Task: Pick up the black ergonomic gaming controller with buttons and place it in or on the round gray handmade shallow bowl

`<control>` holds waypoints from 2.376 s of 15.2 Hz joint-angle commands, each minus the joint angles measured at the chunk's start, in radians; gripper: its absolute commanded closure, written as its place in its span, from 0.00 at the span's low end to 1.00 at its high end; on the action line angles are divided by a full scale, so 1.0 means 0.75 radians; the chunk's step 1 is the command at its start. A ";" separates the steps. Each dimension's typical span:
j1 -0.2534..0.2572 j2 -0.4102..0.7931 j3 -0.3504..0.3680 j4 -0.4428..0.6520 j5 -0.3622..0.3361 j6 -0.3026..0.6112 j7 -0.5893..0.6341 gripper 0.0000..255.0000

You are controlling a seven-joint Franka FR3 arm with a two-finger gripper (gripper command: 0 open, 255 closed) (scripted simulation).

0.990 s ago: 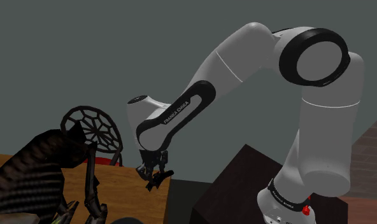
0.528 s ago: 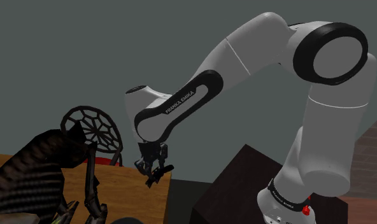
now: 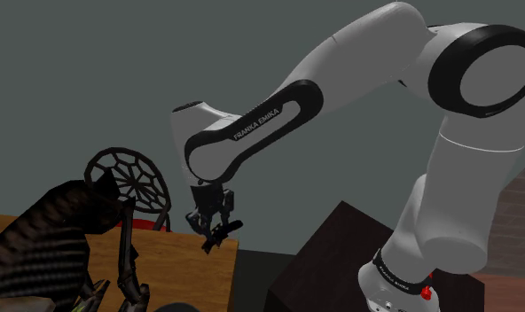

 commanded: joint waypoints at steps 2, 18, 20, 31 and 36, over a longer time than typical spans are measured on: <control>0.017 -0.009 0.014 0.015 0.007 -0.021 0.029 1.00; 0.351 0.227 0.178 0.312 -0.038 -0.014 0.534 1.00; 0.398 0.274 0.188 0.375 -0.056 -0.024 0.594 1.00; 0.420 0.388 0.163 0.327 -0.094 0.132 0.591 1.00; 0.428 0.426 0.153 0.319 -0.106 0.176 0.590 1.00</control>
